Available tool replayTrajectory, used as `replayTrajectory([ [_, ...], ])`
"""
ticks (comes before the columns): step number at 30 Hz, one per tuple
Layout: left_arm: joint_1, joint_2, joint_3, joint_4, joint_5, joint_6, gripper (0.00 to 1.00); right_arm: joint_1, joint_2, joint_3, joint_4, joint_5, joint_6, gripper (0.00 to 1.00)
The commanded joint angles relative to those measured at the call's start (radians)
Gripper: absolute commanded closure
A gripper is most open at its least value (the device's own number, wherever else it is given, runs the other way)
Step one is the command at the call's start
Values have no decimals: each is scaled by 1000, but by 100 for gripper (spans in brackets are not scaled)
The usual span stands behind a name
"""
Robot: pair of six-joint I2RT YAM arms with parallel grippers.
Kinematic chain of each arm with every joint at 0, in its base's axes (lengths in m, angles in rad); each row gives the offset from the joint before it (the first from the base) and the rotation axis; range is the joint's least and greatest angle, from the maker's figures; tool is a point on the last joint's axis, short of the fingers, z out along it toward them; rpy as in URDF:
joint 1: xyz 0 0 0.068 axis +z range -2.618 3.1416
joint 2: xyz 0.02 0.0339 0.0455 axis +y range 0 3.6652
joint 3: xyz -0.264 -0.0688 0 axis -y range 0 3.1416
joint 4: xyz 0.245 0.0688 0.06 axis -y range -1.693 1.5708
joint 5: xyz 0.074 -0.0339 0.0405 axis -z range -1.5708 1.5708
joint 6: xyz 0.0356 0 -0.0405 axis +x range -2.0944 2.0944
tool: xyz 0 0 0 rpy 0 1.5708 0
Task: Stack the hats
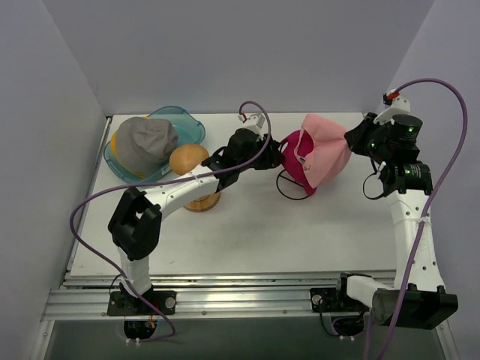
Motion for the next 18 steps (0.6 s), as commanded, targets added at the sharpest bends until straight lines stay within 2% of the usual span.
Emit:
replayTrajectory([
  [1,6,-99,-10,11,-39,24,48,-10,10,10,73,-55,-15,100],
  [8,-15,-183,19,-25,-95,74,40,-21,27,9,76,-64,-29,100],
  [10,-28,-177,71,-86,-103,102,40,-22,30,7,81,-69,-28,100],
  [18,-74,-74,226,-165,-94,188,42,-24,20,-34,118,-63,3,100],
])
